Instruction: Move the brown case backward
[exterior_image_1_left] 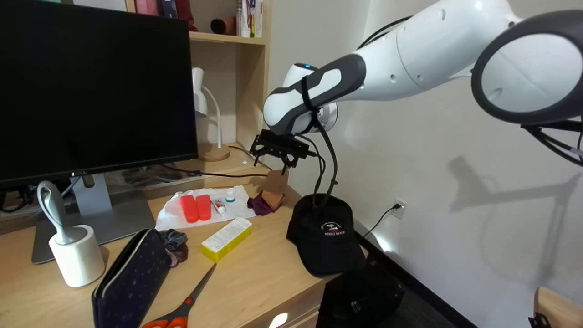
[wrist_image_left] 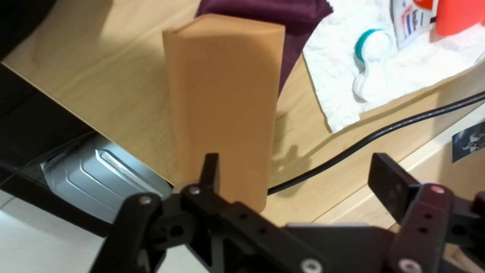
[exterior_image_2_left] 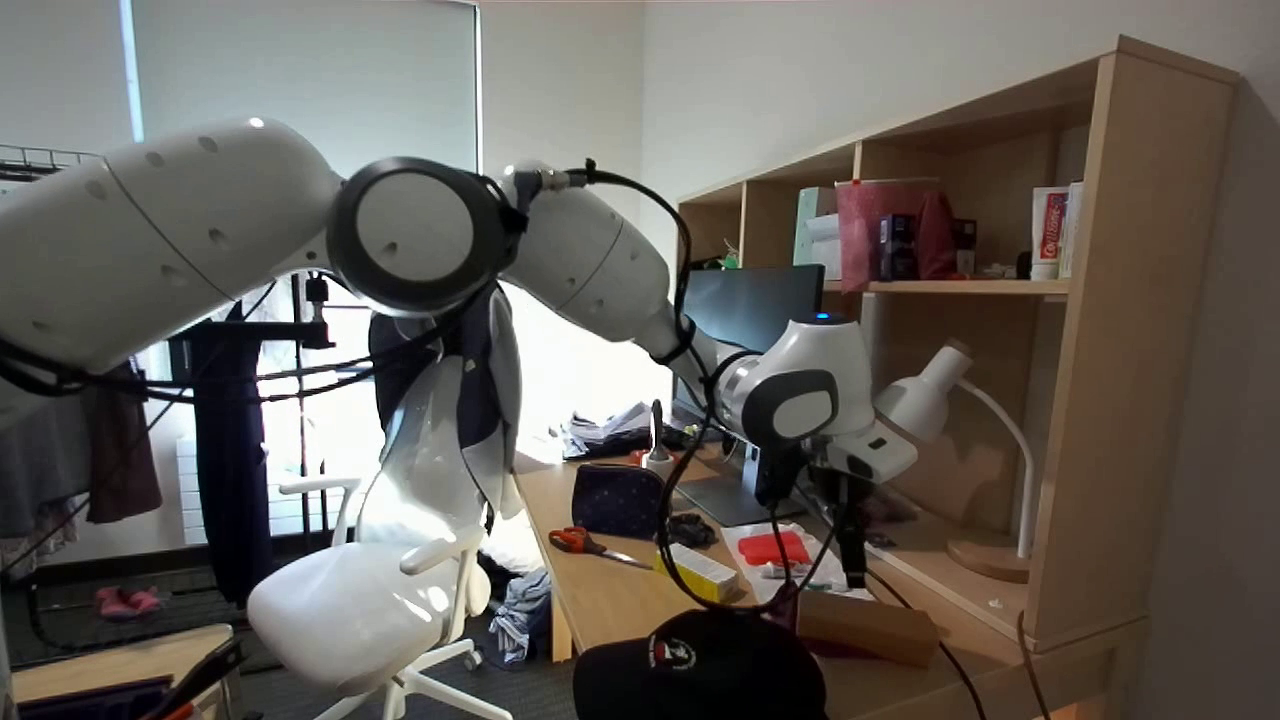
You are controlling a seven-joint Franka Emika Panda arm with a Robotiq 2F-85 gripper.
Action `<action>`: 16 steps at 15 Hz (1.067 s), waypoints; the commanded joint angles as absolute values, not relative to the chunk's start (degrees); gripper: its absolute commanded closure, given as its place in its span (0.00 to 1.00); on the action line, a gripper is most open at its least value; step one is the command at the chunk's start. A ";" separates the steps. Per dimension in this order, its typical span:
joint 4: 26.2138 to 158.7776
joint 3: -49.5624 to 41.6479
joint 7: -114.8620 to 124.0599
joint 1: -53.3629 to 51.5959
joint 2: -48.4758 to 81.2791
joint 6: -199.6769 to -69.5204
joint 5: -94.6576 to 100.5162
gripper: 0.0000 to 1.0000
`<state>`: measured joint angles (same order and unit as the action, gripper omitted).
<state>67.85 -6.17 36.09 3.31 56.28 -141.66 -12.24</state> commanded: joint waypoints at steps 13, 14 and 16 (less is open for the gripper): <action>103.42 -4.32 12.83 1.30 23.76 -126.05 -6.12 0.00; 104.36 -4.26 11.25 1.37 23.15 -125.34 -5.98 0.00; 105.99 -3.80 6.84 1.89 22.29 -125.41 -6.31 0.00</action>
